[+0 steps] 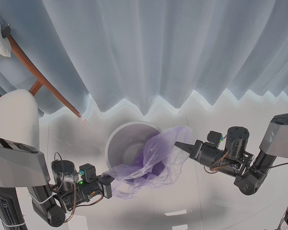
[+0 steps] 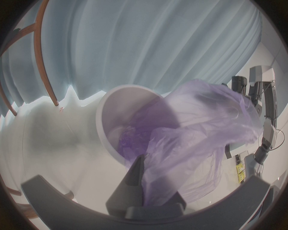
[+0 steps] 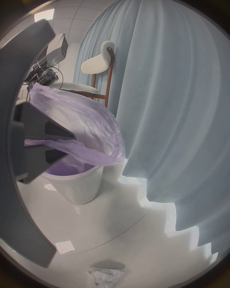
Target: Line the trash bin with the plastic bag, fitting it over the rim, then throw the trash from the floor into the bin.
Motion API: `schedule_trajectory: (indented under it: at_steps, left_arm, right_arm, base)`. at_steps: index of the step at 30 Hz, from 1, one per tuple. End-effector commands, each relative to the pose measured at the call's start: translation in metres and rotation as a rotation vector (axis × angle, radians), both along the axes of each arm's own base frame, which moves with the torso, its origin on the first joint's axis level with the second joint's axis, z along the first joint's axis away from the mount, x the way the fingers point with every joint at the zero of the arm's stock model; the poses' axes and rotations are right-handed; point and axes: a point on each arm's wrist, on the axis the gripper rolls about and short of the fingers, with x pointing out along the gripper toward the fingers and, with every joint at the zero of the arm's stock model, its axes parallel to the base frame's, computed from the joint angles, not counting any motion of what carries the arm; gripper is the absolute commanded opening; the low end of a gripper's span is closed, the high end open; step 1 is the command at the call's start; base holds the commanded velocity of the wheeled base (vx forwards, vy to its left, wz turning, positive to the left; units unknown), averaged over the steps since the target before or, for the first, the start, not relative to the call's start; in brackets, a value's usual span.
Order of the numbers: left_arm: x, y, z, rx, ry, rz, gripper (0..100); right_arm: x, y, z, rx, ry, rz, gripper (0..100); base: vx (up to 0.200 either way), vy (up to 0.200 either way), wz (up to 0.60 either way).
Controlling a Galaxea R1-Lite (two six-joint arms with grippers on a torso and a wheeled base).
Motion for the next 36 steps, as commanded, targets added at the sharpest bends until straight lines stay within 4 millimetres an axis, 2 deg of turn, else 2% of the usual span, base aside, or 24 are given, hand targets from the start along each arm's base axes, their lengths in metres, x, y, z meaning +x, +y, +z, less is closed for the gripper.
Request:
schedule_trajectory:
  at_steps: [1,6,13,17,23,28,36]
  left_arm:
    - [-0.008,0.006,0.025,-0.055,-0.050,0.017,0]
    - [-0.023,0.009,0.045,-0.082,-0.099,0.002,0]
    - [-0.034,0.009,0.038,-0.058,-0.059,-0.015,0]
    - [-0.030,-0.001,0.041,-0.069,-0.086,-0.033,0]
    - [-0.023,-0.007,0.037,-0.064,-0.085,-0.028,0]
    - [-0.014,-0.016,0.045,-0.103,-0.128,-0.038,0]
    - [-0.019,-0.031,0.052,-0.201,-0.089,-0.068,0]
  right_arm:
    - [0.000,0.000,-0.002,-0.003,0.004,0.001,0]
    - [0.001,0.001,-0.007,-0.010,0.013,0.001,0]
    - [0.002,0.002,-0.009,-0.013,0.016,0.003,0]
    - [0.003,0.002,-0.011,-0.001,-0.006,0.003,0]
    - [0.003,0.002,-0.012,0.008,-0.024,0.001,0]
    - [0.004,0.000,-0.003,0.032,-0.061,-0.004,0]
    - [-0.003,-0.003,0.012,0.065,-0.076,0.001,0]
  base:
    - [0.000,0.000,0.00]
    - [0.000,0.000,0.00]
    - [0.143,0.000,0.00]
    - [0.200,0.000,0.00]
    - [0.000,0.000,0.00]
    - [0.000,0.000,0.00]
    - [0.000,0.000,0.00]
